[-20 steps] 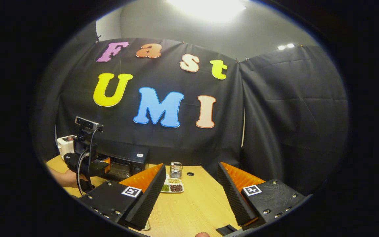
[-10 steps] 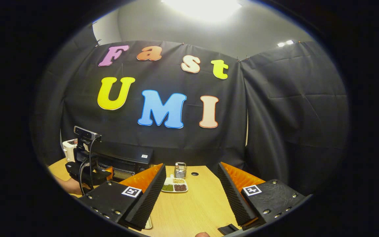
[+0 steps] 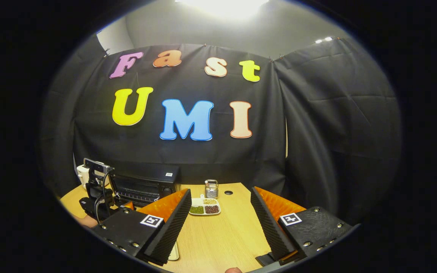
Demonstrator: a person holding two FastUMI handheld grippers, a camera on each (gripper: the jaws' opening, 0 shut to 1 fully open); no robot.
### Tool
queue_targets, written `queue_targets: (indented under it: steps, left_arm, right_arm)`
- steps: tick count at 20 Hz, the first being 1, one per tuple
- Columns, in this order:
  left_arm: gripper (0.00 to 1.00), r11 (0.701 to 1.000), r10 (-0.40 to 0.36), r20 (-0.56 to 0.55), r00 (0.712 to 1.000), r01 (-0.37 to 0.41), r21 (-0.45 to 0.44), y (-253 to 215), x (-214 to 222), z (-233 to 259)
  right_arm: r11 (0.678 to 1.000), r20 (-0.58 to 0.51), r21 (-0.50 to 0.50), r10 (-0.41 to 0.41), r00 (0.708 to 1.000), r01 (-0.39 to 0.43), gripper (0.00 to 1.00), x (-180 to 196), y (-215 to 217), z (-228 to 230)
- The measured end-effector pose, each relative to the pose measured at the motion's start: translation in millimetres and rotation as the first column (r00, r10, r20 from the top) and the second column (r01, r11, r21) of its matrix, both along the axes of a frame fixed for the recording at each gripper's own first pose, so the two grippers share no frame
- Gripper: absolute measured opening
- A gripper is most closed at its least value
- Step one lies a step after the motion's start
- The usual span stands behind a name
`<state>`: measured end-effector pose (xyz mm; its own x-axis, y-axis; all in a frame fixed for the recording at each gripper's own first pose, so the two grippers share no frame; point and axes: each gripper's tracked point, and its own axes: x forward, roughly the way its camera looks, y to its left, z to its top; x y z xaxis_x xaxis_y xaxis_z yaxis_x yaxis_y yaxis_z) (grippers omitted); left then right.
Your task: Open the electric oven with the left hand, put the food in, and close the electric oven.
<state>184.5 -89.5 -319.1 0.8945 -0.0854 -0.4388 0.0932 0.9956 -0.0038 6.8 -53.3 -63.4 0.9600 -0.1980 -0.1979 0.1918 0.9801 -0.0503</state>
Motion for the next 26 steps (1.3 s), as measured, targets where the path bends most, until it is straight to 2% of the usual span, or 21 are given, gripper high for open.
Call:
queue_targets:
  steps: [1,7,8,10,11,13,14,15,19,20,22,26]
  left_arm:
    - [0.96,1.000,-0.001,-0.012,1.000,0.001,0.006,0,-5,-6]
    - [0.96,0.999,0.007,-0.098,0.995,-0.003,0.044,3,-31,-48]
    - [1.00,0.999,0.006,-0.114,0.993,-0.001,0.048,4,-36,-55]
    - [1.00,0.999,0.005,-0.129,0.992,0.002,0.048,6,-45,-61]
    - [0.92,0.999,0.004,-0.119,0.993,0.002,0.049,9,-48,-57]
    - [1.00,0.999,0.010,-0.086,0.996,-0.005,0.052,18,-53,-37]
    - [0.96,0.999,0.016,-0.067,0.998,-0.013,0.047,23,-55,-23]
    - [1.00,0.999,0.025,-0.044,0.999,-0.023,0.038,27,-56,-8]
    - [0.96,0.998,0.062,0.083,0.995,-0.063,0.017,49,-59,70]
    - [0.93,0.998,0.066,0.111,0.992,-0.068,0.013,53,-62,88]
    - [1.00,0.997,0.074,0.161,0.984,-0.076,0.003,60,-68,119]
    - [1.00,0.996,0.094,0.241,0.966,-0.090,-0.028,74,-87,173]
  right_arm:
    - [1.000,-0.007,0.019,0.001,1.000,-0.001,0.96,-1,0,-4]
    - [0.996,-0.080,0.086,0.002,0.997,0.005,0.96,3,1,-29]
    - [0.995,-0.087,0.096,0.008,0.996,0.001,0.96,3,3,-31]
    - [0.994,-0.090,0.105,0.019,0.996,-0.010,0.96,6,7,-34]
    - [0.994,-0.092,0.105,0.027,0.995,-0.017,0.96,8,9,-36]
    - [0.994,-0.093,0.101,0.051,0.994,-0.041,0.96,12,13,-39]
    - [0.994,-0.093,0.097,0.065,0.994,-0.056,0.96,16,15,-39]
    - [0.993,-0.090,0.094,0.081,0.993,-0.072,0.96,19,17,-39]
    - [0.983,-0.107,0.114,0.153,0.982,-0.141,0.96,41,28,-47]
    - [0.979,-0.123,0.127,0.178,0.976,-0.162,0.96,47,32,-51]
    - [0.967,-0.164,0.153,0.228,0.960,-0.204,0.96,54,40,-64]
    - [0.934,-0.235,0.213,0.334,0.913,-0.287,0.97,64,60,-87]
